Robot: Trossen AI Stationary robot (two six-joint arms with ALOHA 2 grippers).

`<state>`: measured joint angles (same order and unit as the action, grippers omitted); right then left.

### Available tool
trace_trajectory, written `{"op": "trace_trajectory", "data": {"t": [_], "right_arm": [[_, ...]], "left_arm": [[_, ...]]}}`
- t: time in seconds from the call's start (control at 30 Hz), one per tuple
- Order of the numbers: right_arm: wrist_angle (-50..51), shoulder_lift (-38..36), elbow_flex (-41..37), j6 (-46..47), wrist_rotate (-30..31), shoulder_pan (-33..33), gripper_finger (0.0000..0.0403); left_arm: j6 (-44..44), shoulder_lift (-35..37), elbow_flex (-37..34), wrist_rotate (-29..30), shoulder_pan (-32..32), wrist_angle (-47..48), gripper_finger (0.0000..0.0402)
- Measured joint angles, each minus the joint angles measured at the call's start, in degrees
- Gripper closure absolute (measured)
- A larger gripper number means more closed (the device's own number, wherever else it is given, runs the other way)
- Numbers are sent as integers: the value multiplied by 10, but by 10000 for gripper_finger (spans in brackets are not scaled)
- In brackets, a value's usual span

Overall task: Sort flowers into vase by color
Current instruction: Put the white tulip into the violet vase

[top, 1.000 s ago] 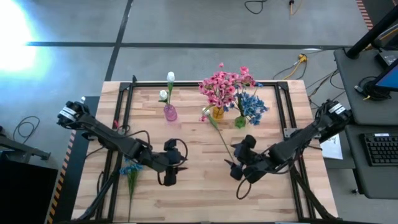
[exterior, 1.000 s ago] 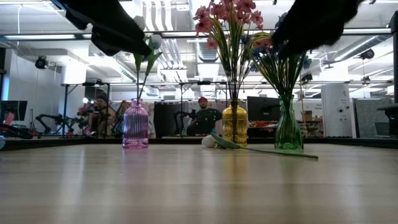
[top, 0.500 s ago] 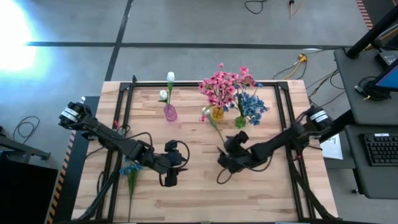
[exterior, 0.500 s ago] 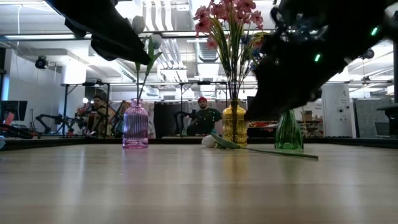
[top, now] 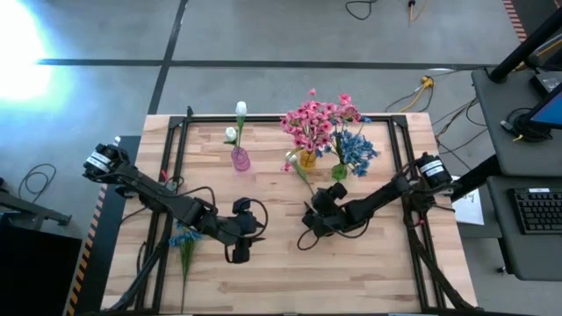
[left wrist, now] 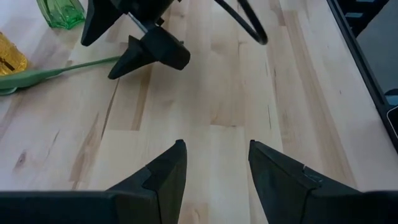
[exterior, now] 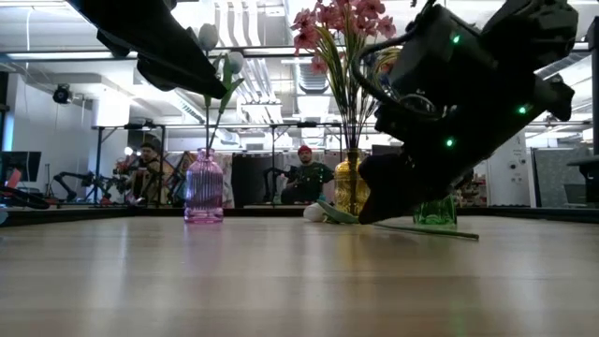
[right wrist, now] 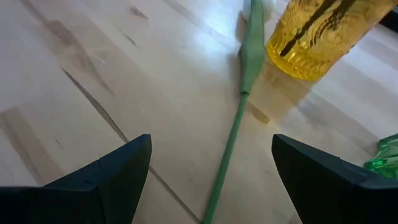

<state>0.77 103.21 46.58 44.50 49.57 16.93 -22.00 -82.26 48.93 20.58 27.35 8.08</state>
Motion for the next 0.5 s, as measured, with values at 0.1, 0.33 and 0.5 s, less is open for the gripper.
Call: {"op": "trace_trajectory", "data": {"t": [0.1, 0.33, 0.5], "right_arm": [[-12, 1, -8, 1, -1, -6, 78], [-47, 1, -34, 18, -24, -26, 104], [-79, 0, -48, 19, -38, -27, 169]], "left_arm": [[0, 0, 0, 0, 0, 0, 242], [-1, 0, 0, 0, 0, 13, 242], [-17, 0, 0, -1, 0, 42, 242]]}}
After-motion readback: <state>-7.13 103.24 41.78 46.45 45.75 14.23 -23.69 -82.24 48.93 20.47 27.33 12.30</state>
